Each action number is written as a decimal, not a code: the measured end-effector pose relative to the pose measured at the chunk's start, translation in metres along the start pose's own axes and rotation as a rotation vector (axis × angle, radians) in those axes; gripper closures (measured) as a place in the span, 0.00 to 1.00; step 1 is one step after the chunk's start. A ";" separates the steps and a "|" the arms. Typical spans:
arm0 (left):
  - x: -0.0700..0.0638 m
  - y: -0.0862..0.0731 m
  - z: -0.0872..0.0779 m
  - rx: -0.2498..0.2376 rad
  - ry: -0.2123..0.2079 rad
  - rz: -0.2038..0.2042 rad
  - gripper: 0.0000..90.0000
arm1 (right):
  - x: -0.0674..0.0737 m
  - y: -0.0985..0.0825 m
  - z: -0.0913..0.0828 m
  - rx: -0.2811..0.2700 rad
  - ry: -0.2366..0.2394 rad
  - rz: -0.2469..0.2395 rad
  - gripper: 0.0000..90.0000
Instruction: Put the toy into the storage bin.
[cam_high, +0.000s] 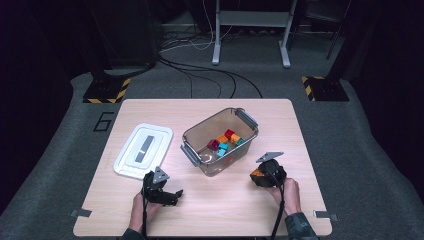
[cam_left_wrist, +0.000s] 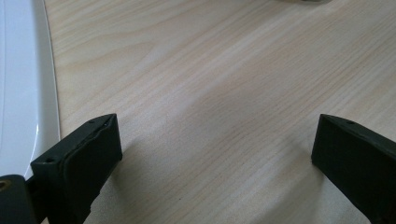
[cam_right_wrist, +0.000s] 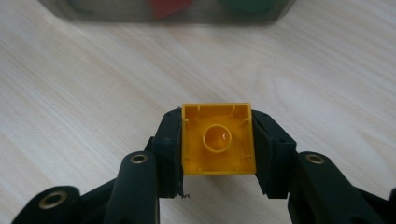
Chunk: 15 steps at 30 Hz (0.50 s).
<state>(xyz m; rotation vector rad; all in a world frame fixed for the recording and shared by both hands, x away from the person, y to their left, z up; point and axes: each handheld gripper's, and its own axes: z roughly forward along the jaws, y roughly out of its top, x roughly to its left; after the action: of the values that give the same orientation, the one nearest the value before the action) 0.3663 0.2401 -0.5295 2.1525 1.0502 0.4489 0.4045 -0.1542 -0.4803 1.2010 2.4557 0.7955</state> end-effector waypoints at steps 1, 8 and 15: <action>0.000 0.000 0.000 -0.001 0.000 -0.002 0.02 | -0.003 0.003 -0.002 -0.010 -0.004 0.013 0.64; 0.000 0.000 0.000 -0.002 -0.002 0.000 0.02 | -0.017 0.012 -0.008 -0.030 -0.025 0.031 0.64; 0.000 0.000 0.000 -0.002 -0.002 -0.001 0.02 | -0.028 0.024 -0.016 -0.045 -0.043 0.033 0.64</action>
<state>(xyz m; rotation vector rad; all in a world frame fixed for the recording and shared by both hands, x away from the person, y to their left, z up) 0.3665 0.2401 -0.5297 2.1500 1.0490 0.4470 0.4290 -0.1702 -0.4524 1.2324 2.3768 0.8204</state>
